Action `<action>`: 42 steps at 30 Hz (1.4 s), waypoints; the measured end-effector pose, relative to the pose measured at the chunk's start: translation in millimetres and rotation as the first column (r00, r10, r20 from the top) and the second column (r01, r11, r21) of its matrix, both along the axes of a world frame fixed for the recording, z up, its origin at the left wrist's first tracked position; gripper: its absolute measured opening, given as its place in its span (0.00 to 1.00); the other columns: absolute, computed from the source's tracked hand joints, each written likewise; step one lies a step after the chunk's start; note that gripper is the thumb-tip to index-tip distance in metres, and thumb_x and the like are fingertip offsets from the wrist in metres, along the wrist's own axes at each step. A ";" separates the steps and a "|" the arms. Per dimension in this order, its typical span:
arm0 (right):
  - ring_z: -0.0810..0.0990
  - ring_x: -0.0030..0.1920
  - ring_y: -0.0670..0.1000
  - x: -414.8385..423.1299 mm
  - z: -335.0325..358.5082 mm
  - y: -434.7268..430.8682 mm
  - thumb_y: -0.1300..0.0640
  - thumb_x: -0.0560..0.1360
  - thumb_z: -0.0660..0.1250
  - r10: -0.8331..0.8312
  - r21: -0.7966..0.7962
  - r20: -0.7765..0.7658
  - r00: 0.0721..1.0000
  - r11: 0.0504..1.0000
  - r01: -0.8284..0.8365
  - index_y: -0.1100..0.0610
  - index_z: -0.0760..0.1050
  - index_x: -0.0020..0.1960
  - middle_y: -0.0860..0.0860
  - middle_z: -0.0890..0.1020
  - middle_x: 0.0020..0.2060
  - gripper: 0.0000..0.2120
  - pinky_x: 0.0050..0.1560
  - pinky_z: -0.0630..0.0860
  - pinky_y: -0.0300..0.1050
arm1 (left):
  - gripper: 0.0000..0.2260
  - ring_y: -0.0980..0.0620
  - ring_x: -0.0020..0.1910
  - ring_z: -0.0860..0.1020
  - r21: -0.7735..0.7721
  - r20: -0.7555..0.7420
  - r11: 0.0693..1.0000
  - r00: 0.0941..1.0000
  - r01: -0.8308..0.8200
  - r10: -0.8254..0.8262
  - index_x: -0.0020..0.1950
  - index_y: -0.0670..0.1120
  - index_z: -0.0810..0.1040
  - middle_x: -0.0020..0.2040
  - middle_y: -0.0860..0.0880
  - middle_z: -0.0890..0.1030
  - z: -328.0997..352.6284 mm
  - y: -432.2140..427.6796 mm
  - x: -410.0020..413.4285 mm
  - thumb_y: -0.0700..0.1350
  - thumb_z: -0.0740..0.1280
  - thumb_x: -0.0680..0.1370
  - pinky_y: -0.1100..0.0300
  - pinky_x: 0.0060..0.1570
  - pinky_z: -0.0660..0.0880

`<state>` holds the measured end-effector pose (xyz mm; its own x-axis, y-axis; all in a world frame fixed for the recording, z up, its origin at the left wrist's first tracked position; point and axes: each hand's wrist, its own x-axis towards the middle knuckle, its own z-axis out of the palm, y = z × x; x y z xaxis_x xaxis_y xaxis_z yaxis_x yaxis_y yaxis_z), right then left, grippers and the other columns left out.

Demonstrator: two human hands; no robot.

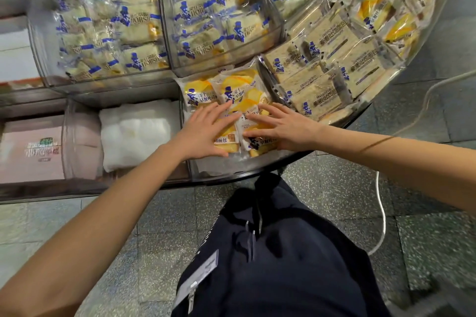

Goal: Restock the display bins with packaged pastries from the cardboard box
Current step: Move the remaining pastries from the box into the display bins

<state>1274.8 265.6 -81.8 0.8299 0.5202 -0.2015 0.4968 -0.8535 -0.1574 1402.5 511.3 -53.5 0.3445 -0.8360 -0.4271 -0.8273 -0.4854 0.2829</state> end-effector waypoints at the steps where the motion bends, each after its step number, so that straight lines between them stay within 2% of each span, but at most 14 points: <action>1: 0.56 0.76 0.65 0.9 0.1 -0.6 0.54 0.68 0.75 -0.002 0.007 -0.010 1.000 1.000 0.002 0.38 0.47 0.77 0.52 0.56 0.78 0.49 0.72 0.61 0.65 | 0.48 0.48 0.78 0.43 0.044 0.022 0.999 0.999 0.029 -0.030 0.80 0.58 0.44 0.81 0.53 0.41 -2.3 2.4 -1.6 0.65 0.71 0.70 0.44 0.75 0.43; 3: 0.55 0.77 0.64 4.2 3.4 -2.0 0.48 0.71 0.73 -0.017 0.047 -0.064 0.998 0.999 0.020 0.39 0.52 0.77 0.52 0.56 0.79 0.43 0.72 0.60 0.63 | 0.49 0.47 0.79 0.44 0.061 0.047 0.997 0.998 0.037 -0.040 0.79 0.59 0.42 0.81 0.53 0.41 -2.7 2.8 -1.6 0.66 0.71 0.69 0.44 0.75 0.46; 6: 0.63 0.72 0.61 15.0 18.2 -3.8 0.42 0.76 0.65 -0.054 0.222 -0.081 0.995 0.973 0.071 0.45 0.70 0.72 0.54 0.62 0.76 0.25 0.69 0.67 0.61 | 0.42 0.47 0.76 0.55 -0.008 -0.014 1.000 1.000 0.017 -0.017 0.79 0.61 0.51 0.80 0.54 0.53 8.9 -4.4 8.4 0.70 0.66 0.70 0.44 0.73 0.56; 8: 0.68 0.69 0.60 25.9 30.5 -7.0 0.42 0.77 0.61 -0.108 0.272 -0.059 0.992 0.955 0.120 0.50 0.77 0.66 0.57 0.67 0.73 0.21 0.67 0.71 0.59 | 0.36 0.47 0.73 0.63 -0.069 -0.025 0.998 1.000 -0.016 0.014 0.77 0.62 0.56 0.77 0.52 0.62 21.4 -10.1 22.6 0.67 0.65 0.72 0.47 0.71 0.62; 10: 0.70 0.68 0.60 37.0 43.2 -12.8 0.43 0.77 0.60 -0.166 0.287 -0.015 0.986 0.944 0.164 0.52 0.78 0.64 0.59 0.69 0.72 0.21 0.65 0.73 0.59 | 0.33 0.46 0.71 0.66 -0.122 0.027 0.992 0.999 -0.037 0.040 0.76 0.59 0.61 0.74 0.51 0.67 34.7 -16.6 41.5 0.61 0.69 0.74 0.47 0.69 0.65; 13: 0.67 0.71 0.63 50.9 56.7 -25.0 0.47 0.76 0.67 -0.243 0.272 0.052 0.969 0.937 0.221 0.53 0.77 0.66 0.60 0.68 0.72 0.20 0.66 0.70 0.64 | 0.32 0.46 0.71 0.66 -0.129 0.103 0.991 0.993 -0.039 0.052 0.76 0.57 0.63 0.74 0.50 0.68 56.9 -29.0 63.8 0.57 0.71 0.75 0.45 0.68 0.66; 15: 0.66 0.72 0.64 56.6 65.9 -32.7 0.49 0.75 0.70 -0.286 0.257 0.070 0.956 0.931 0.259 0.53 0.75 0.68 0.61 0.67 0.73 0.23 0.67 0.68 0.66 | 0.32 0.46 0.71 0.65 -0.149 0.116 0.988 0.992 -0.038 0.055 0.76 0.56 0.63 0.74 0.50 0.68 69.2 -36.7 70.3 0.58 0.70 0.74 0.45 0.69 0.65; 23: 0.56 0.77 0.60 76.9 104.7 -54.4 0.45 0.77 0.67 -0.430 0.182 0.097 0.898 0.894 0.408 0.47 0.65 0.75 0.57 0.58 0.77 0.29 0.73 0.61 0.62 | 0.31 0.46 0.72 0.65 -0.232 0.205 0.973 0.977 0.000 0.049 0.76 0.53 0.64 0.75 0.48 0.67 102.6 -65.3 92.7 0.54 0.71 0.76 0.47 0.71 0.63; 30: 0.55 0.77 0.59 71.3 130.0 -62.5 0.44 0.77 0.66 -0.549 0.160 0.114 0.828 0.833 0.530 0.46 0.60 0.77 0.57 0.58 0.77 0.31 0.73 0.58 0.60 | 0.31 0.45 0.71 0.67 -0.292 0.223 0.956 0.974 0.039 0.028 0.76 0.52 0.64 0.73 0.46 0.68 119.4 -83.9 98.4 0.52 0.71 0.76 0.46 0.71 0.64; 33: 0.54 0.77 0.59 62.6 143.7 -63.2 0.44 0.77 0.66 -0.618 0.139 0.108 0.778 0.785 0.604 0.45 0.57 0.78 0.57 0.55 0.78 0.33 0.75 0.57 0.60 | 0.30 0.45 0.72 0.65 -0.289 0.234 0.954 0.972 0.082 -0.013 0.77 0.51 0.63 0.74 0.45 0.67 130.2 -98.3 94.1 0.52 0.69 0.77 0.48 0.71 0.62; 36: 0.56 0.77 0.59 42.7 152.3 -59.3 0.44 0.77 0.66 -0.690 0.138 0.121 0.714 0.724 0.676 0.45 0.55 0.78 0.57 0.56 0.78 0.34 0.75 0.58 0.60 | 0.31 0.42 0.70 0.67 -0.305 0.229 0.940 0.970 0.153 -0.084 0.76 0.48 0.64 0.72 0.43 0.69 142.3 -116.7 85.2 0.51 0.71 0.76 0.47 0.69 0.64; 39: 0.56 0.76 0.59 13.4 158.4 -58.4 0.43 0.78 0.65 -0.765 0.122 0.119 0.634 0.645 0.755 0.44 0.53 0.79 0.56 0.57 0.78 0.34 0.74 0.59 0.58 | 0.33 0.41 0.69 0.68 -0.313 0.225 0.918 0.958 0.243 -0.177 0.77 0.48 0.63 0.71 0.41 0.70 150.8 -137.9 67.4 0.52 0.72 0.75 0.45 0.69 0.65; 42: 0.56 0.76 0.60 -24.8 166.0 -59.7 0.43 0.78 0.66 -0.835 0.103 0.124 0.536 0.548 0.830 0.45 0.52 0.79 0.57 0.56 0.78 0.35 0.74 0.57 0.56 | 0.33 0.42 0.70 0.66 -0.325 0.244 0.877 0.927 0.355 -0.285 0.77 0.49 0.62 0.72 0.41 0.69 156.4 -161.2 36.8 0.52 0.71 0.76 0.49 0.69 0.63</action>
